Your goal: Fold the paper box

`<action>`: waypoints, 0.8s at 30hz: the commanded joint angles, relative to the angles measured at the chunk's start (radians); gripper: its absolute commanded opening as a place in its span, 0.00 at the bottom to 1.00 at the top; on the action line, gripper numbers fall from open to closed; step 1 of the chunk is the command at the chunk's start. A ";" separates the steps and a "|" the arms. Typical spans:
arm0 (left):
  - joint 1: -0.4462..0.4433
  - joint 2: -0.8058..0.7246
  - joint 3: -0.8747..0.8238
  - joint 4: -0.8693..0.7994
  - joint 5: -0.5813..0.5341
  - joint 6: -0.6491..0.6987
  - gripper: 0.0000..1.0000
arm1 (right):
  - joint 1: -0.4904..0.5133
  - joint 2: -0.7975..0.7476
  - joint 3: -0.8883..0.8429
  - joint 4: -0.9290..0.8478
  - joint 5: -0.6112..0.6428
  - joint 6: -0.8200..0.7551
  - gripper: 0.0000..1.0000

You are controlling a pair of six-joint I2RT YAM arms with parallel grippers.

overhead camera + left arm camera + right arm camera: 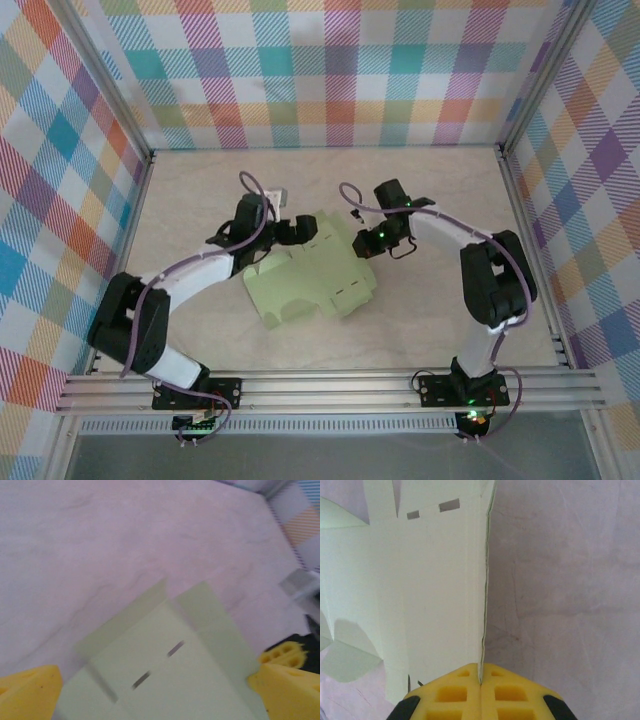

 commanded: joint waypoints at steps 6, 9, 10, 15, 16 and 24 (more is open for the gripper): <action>0.003 0.177 0.145 0.025 0.396 0.073 1.00 | -0.078 0.109 0.273 -0.324 -0.126 -0.281 0.00; 0.009 0.237 0.197 0.021 0.395 0.073 1.00 | -0.078 0.117 0.301 -0.377 -0.172 -0.324 0.00; 0.010 0.253 0.209 0.033 0.398 0.066 1.00 | -0.078 0.120 0.307 -0.397 -0.182 -0.333 0.00; 0.016 0.325 0.269 0.064 0.411 0.067 1.00 | -0.078 0.133 0.324 -0.466 -0.214 -0.377 0.00; 0.017 0.329 0.272 0.066 0.406 0.072 1.00 | -0.078 0.132 0.324 -0.474 -0.214 -0.382 0.00; 0.046 0.335 0.259 0.131 0.429 0.106 0.93 | -0.078 0.124 0.328 -0.528 -0.251 -0.431 0.00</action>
